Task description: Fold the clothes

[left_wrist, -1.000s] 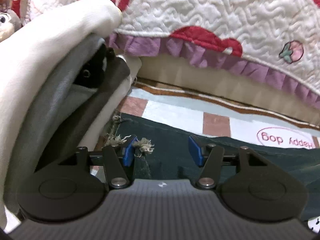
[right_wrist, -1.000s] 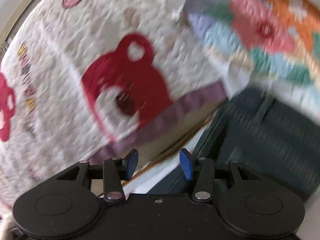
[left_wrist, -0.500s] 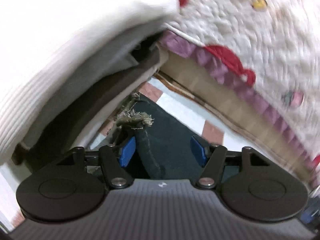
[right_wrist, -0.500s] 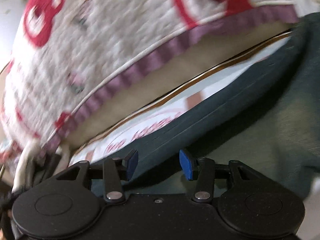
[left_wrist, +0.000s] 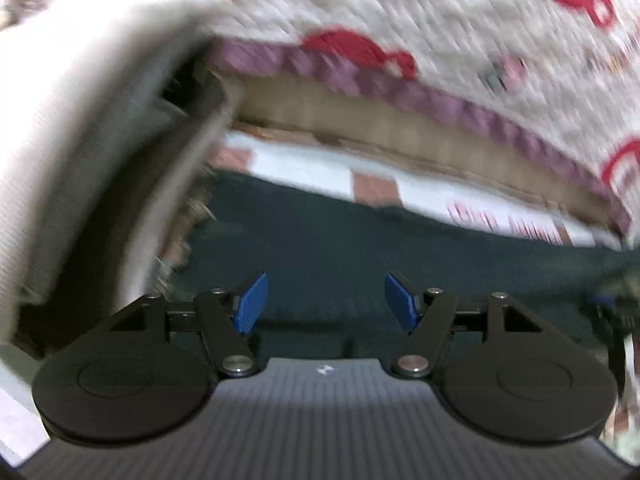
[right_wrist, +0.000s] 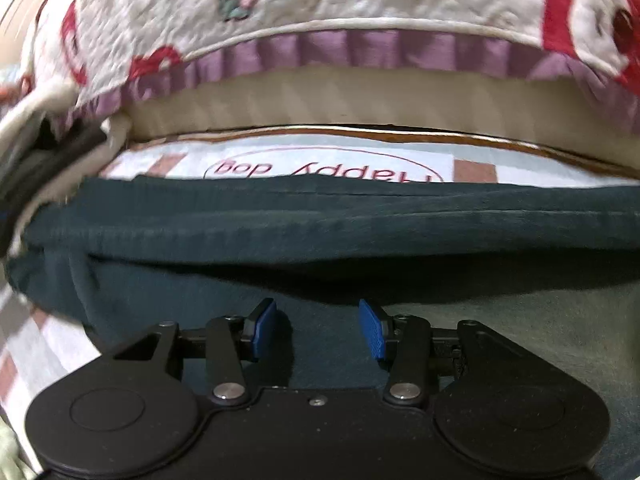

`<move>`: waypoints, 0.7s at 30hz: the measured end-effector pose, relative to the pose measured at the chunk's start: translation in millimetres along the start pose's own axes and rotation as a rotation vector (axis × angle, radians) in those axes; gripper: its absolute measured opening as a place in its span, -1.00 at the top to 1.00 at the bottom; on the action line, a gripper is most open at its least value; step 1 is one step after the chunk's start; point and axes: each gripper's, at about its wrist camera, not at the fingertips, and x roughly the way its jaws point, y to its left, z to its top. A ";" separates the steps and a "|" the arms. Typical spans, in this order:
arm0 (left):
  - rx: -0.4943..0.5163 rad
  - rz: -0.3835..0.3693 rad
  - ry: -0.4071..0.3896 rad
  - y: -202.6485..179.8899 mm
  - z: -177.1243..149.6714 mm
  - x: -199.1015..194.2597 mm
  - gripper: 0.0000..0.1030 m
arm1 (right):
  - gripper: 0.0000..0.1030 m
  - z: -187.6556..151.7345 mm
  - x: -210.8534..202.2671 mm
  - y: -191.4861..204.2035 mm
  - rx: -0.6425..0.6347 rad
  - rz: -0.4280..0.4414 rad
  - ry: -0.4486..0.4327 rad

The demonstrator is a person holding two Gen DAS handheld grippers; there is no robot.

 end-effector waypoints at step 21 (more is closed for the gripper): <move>0.671 0.408 0.158 -75.1 8.6 105.2 -0.30 | -0.09 9.1 -1.8 -45.1 0.019 -0.117 -0.028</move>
